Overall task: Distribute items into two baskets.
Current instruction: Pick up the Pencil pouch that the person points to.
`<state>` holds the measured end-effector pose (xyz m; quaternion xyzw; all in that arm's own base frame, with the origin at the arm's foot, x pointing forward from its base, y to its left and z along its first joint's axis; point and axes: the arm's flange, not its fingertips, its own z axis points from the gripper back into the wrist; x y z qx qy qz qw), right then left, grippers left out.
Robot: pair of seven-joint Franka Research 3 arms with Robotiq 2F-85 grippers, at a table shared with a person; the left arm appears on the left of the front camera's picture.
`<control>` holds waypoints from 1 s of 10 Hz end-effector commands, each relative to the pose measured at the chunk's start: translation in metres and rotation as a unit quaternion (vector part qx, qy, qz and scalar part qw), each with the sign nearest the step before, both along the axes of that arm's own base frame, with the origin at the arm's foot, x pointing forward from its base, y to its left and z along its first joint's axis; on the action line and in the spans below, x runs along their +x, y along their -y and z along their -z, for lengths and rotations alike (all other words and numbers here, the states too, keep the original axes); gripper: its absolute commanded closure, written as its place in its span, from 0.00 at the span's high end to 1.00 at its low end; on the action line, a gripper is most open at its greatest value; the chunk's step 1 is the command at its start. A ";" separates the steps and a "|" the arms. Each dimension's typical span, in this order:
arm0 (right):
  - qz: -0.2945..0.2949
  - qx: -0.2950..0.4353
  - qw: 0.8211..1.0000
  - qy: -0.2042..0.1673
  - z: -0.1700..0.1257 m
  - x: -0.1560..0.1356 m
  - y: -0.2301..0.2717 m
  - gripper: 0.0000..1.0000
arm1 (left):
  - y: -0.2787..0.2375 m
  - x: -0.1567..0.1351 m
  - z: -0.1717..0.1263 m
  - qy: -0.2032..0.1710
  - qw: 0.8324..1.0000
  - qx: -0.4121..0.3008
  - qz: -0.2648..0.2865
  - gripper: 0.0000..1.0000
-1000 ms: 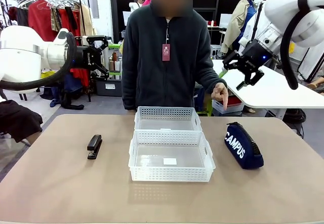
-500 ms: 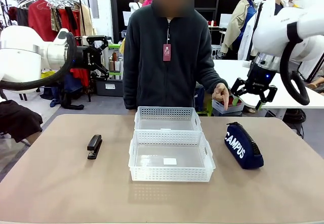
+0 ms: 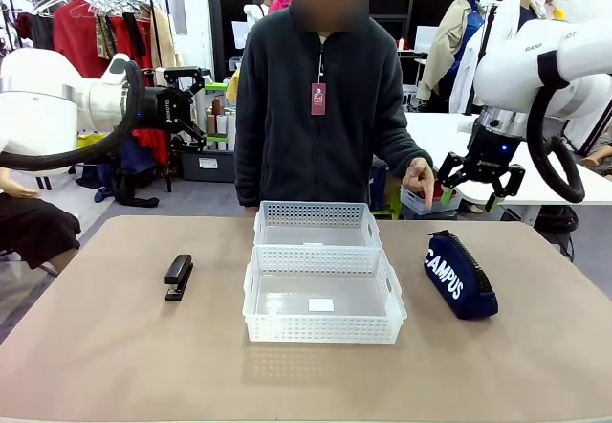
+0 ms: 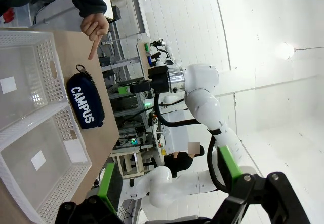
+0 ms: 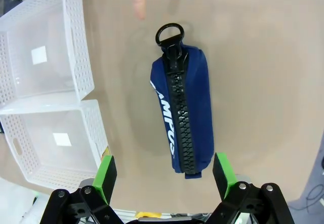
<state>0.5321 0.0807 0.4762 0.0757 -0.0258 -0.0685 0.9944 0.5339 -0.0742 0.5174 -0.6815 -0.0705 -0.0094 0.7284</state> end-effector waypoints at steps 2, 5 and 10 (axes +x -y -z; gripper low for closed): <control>0.000 0.000 1.000 0.000 0.000 0.000 0.000 1.00 | -0.001 -0.001 -0.002 0.000 1.000 -0.001 -0.001 1.00; 0.005 -0.071 0.997 -0.034 0.034 0.001 -0.011 1.00 | -0.001 -0.001 -0.002 0.000 1.000 -0.001 -0.001 1.00; 0.002 -0.112 0.992 -0.053 0.078 0.001 -0.026 1.00 | -0.001 -0.001 -0.002 0.000 1.000 -0.001 -0.001 1.00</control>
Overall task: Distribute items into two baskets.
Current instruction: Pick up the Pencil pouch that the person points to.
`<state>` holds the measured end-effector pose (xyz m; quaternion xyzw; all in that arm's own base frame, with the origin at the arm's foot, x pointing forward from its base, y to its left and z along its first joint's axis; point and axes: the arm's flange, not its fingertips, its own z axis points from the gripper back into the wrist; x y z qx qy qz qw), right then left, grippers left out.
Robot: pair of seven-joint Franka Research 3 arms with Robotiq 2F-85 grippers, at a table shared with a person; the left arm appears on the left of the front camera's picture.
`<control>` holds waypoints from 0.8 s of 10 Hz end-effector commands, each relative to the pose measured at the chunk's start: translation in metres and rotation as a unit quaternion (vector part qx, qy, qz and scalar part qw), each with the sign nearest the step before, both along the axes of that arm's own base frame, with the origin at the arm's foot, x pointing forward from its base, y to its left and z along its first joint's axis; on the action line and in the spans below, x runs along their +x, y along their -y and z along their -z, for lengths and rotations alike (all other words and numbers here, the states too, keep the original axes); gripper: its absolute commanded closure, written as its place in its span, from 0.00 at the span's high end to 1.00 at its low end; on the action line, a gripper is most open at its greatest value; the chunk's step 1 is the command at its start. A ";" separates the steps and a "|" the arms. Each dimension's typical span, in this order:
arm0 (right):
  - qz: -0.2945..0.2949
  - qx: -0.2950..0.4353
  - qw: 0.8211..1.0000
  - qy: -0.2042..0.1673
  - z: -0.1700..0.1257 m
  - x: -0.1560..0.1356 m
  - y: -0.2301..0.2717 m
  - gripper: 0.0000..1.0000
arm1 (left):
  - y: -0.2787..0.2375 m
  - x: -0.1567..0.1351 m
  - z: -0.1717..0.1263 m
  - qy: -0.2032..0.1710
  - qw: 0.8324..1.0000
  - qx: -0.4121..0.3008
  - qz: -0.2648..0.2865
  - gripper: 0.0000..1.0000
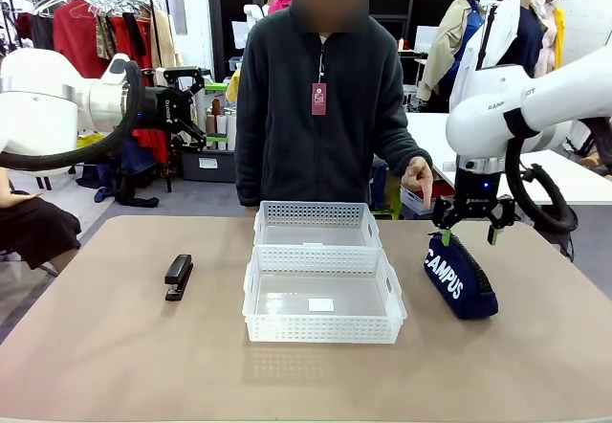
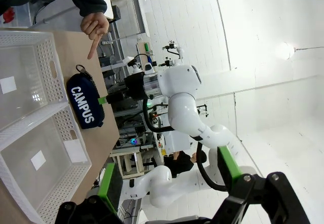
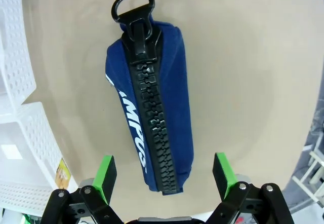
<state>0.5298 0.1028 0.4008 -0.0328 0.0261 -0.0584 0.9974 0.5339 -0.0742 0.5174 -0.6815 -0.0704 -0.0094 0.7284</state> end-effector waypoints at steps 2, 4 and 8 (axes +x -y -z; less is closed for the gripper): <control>0.018 0.006 1.000 0.004 0.018 0.007 -0.012 1.00 | -0.001 -0.001 -0.002 0.000 1.000 -0.001 -0.001 1.00; 0.021 0.010 1.000 0.003 0.027 0.013 -0.012 1.00 | -0.001 -0.001 -0.002 0.000 1.000 -0.001 -0.001 1.00; 0.011 0.014 1.000 0.000 0.026 0.014 -0.010 0.33 | -0.001 -0.001 -0.002 0.000 1.000 -0.001 -0.001 1.00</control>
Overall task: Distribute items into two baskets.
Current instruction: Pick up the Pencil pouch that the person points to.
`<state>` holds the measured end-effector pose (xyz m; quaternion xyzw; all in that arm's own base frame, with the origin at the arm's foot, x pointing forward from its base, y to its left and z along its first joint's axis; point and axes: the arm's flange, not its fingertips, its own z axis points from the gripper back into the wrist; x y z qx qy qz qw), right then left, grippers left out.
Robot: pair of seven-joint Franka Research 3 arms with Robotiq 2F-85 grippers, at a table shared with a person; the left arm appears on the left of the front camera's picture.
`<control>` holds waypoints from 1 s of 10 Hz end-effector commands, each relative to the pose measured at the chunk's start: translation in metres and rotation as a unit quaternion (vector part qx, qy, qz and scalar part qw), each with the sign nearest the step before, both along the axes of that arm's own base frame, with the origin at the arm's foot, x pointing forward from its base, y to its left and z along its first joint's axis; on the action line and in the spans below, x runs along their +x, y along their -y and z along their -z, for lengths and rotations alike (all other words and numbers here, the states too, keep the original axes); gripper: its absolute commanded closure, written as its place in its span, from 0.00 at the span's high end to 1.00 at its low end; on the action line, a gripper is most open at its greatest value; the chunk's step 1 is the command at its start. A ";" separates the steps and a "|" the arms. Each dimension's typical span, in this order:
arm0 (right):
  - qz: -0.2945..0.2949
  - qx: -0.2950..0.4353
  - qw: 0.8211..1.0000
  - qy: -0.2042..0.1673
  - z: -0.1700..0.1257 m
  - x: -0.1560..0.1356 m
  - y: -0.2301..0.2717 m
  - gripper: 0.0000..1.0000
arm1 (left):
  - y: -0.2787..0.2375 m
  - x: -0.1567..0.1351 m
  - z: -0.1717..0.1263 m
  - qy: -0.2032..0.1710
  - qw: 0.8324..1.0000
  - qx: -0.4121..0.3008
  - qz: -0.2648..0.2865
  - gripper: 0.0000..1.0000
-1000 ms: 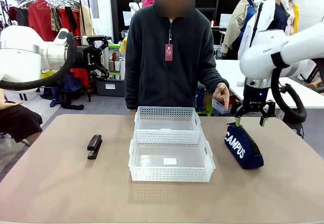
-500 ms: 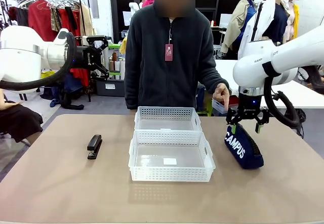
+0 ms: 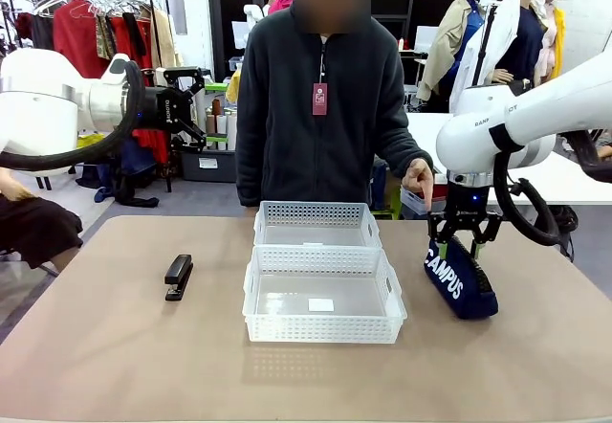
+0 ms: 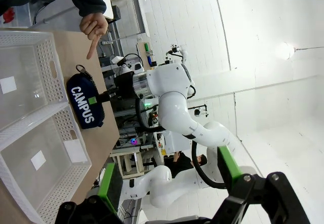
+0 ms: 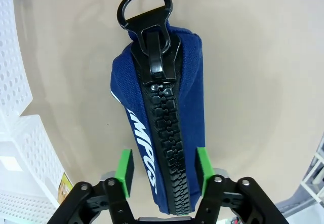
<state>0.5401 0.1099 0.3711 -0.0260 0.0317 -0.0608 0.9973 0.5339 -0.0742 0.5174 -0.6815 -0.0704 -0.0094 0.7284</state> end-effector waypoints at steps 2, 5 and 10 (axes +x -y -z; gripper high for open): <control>0.012 0.006 1.000 0.006 -0.003 0.003 -0.004 0.00 | -0.001 -0.001 -0.002 0.000 1.000 -0.001 -0.001 1.00; 0.018 0.004 1.000 0.009 -0.009 0.002 0.002 0.00 | -0.001 -0.001 -0.002 0.000 1.000 -0.001 -0.001 1.00; 0.019 0.019 0.999 0.045 -0.065 -0.015 0.008 0.00 | -0.001 -0.001 -0.002 0.000 1.000 -0.001 -0.001 1.00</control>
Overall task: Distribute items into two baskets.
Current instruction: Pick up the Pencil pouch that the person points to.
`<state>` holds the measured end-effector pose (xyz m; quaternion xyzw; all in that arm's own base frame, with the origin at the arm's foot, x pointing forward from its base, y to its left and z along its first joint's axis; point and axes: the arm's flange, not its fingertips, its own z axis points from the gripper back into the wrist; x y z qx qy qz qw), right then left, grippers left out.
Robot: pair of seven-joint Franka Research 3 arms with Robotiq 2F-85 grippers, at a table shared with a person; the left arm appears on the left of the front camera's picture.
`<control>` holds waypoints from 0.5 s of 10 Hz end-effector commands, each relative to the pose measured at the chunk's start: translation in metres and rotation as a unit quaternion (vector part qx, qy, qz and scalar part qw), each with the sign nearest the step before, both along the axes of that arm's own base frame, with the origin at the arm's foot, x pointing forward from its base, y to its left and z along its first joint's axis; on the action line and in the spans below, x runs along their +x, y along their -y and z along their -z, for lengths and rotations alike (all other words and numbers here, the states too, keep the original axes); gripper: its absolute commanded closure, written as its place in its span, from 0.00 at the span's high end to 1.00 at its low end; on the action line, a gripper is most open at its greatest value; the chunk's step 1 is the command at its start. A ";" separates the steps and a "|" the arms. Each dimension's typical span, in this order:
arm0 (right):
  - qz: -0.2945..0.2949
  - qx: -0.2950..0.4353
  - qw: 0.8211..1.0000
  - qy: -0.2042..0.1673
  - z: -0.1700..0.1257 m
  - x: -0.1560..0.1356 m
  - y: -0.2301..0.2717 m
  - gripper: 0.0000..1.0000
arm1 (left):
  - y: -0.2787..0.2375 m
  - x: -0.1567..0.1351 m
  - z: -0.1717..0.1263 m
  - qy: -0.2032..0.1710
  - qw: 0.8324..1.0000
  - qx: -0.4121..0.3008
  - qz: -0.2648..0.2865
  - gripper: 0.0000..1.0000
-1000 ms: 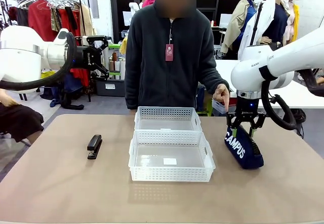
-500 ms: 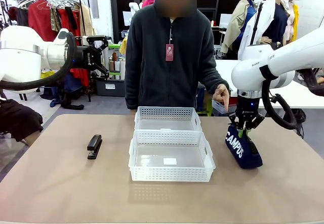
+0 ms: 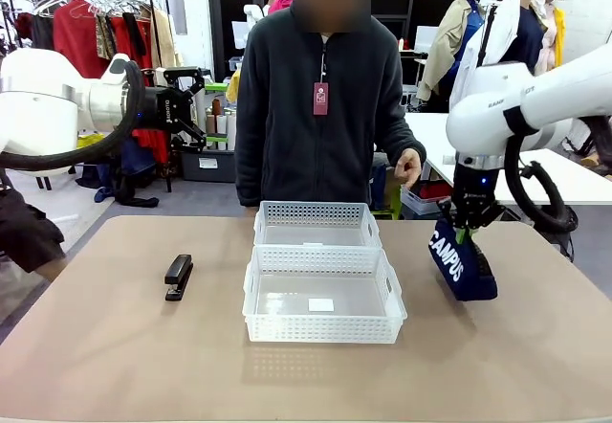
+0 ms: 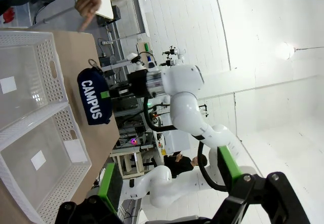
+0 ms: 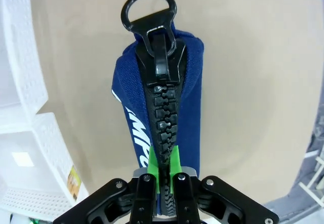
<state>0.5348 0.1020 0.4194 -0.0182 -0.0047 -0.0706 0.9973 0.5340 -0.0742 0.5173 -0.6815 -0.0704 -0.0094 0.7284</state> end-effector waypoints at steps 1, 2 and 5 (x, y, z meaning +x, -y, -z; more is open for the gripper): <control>0.016 0.021 1.000 0.017 -0.043 -0.014 0.002 0.00 | -0.001 -0.001 -0.002 0.000 1.000 -0.001 -0.001 1.00; 0.025 0.038 0.999 0.020 -0.067 -0.019 0.001 0.00 | -0.001 -0.001 -0.002 0.000 1.000 -0.001 -0.001 1.00; 0.002 0.079 0.996 0.044 -0.142 -0.034 -0.002 0.00 | -0.001 -0.001 -0.002 0.000 1.000 -0.001 -0.001 1.00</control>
